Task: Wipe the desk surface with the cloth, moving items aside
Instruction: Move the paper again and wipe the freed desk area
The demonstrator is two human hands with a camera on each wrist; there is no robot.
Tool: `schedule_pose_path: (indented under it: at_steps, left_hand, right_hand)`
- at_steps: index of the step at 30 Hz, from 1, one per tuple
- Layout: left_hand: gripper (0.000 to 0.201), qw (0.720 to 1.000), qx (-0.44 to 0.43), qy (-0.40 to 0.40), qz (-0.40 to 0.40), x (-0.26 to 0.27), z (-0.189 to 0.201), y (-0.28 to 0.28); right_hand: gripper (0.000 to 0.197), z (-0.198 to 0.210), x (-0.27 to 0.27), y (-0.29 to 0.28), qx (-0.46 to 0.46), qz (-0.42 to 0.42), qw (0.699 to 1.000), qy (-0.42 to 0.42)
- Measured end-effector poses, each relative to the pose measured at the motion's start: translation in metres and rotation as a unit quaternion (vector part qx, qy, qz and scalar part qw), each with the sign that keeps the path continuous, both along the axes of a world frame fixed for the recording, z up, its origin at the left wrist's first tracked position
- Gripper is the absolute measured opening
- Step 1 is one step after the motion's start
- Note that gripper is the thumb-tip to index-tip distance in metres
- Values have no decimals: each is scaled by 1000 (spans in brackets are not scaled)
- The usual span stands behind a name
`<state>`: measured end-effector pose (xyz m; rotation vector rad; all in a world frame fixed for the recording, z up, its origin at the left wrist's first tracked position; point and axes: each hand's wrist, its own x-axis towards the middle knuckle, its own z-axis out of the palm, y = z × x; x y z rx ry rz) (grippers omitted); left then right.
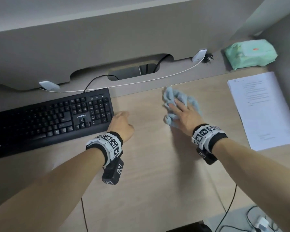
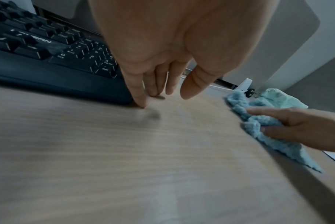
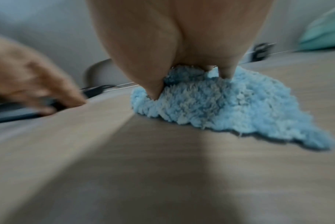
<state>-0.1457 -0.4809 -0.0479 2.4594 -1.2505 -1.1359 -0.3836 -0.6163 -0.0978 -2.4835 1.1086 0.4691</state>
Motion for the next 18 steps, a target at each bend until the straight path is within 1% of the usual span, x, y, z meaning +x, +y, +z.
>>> schedule_pose_path:
  at_steps: [2,4,7,9,10,11,13,16,18]
  left_hand:
    - [44,1000,5,-6,-13,-1,-1,1]
    - [47,1000,10,-10,-18,-3,-1,1]
    - [48,999,18,-20,-16,-6,-2,1]
    - [51,999,27,-31,-22,-7,-3,0]
    - [54,999,33,-36,-25,-9,-3,0]
    - [56,998,39,-40,-25,-12,-4,0]
    - [57,997,47,-49,-26,-18,-4,0]
    - [59,997,56,-47,-22,-23,-5,0]
    - [58,998,53,-17,1,-22,-6,1]
  right_hand:
    - [70,4,-23,-29,-43,-48,998,-6]
    - [63,6,-31,-56,-62,-102,993,9]
    - [68,0,-29,-90,-30,-194,980,42]
    - [71,-6,-22,-99,-16,-217,974,66]
    - [72,-5,-16,-97,-18,-214,974,78]
    - [74,-2,-8,-91,-28,-198,976,83]
    - [74,7,12,-65,-40,-134,988,71]
    - [74,15,38,-8,-2,1,999,42]
    - [75,16,46,29,30,101,994,26]
